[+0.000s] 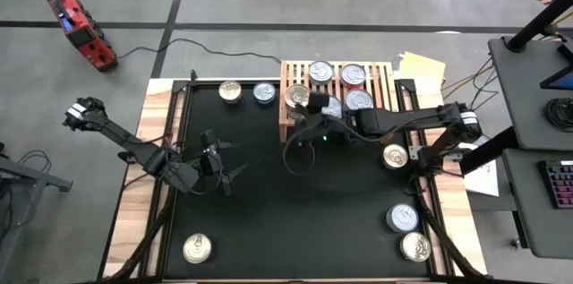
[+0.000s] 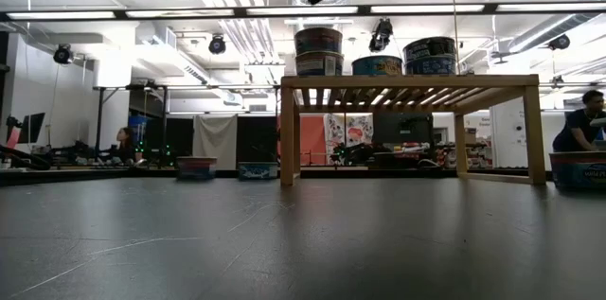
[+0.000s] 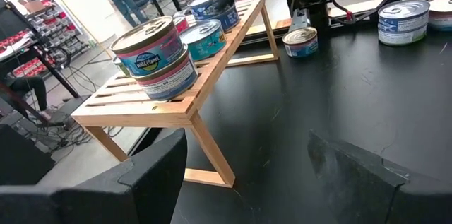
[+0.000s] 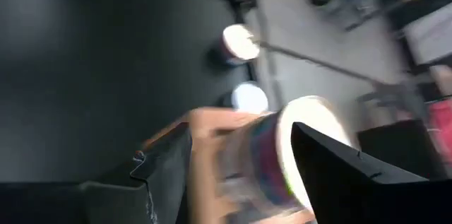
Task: Stack canned seafood by type on shelf
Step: Stack the blue-pink tuna can on top of the blue-pink tuna can on the shelf
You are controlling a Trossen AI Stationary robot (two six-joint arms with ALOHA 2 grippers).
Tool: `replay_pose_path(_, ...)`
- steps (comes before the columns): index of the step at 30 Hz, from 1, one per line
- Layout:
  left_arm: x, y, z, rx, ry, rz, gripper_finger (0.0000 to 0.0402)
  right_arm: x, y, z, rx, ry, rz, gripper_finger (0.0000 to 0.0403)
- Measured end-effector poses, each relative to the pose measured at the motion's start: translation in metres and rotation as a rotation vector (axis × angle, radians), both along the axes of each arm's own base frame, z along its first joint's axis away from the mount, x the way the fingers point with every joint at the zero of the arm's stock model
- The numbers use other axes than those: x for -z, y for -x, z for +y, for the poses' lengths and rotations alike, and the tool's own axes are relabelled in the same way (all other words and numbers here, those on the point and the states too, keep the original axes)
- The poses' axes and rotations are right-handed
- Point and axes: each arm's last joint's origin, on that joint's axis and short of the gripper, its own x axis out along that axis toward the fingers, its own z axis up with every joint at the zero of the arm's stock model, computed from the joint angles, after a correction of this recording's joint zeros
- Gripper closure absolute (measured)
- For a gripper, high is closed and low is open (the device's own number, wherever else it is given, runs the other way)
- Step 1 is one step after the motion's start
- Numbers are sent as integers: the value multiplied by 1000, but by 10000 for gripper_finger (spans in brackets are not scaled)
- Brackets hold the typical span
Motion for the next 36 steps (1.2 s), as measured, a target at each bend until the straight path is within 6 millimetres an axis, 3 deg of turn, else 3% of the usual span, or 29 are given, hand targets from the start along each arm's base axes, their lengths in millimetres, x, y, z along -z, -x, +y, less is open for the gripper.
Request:
replay_pose_path(6,1,0,0,0,-1,3,125,7,14,31,-117,-392,84,193)
replay_pose_path(11,2,0,0,0,-2,4,125,22,26,49,-8,-679,230,213)
replay_pose_path(17,2,0,0,0,-2,5,125,57,45,66,249,-743,417,243)
replay_pose_path(26,2,0,0,0,-2,4,125,109,79,58,682,-730,591,312)
replay_pose_path(36,2,0,0,-3,-3,5,125,138,117,51,934,-715,650,382)
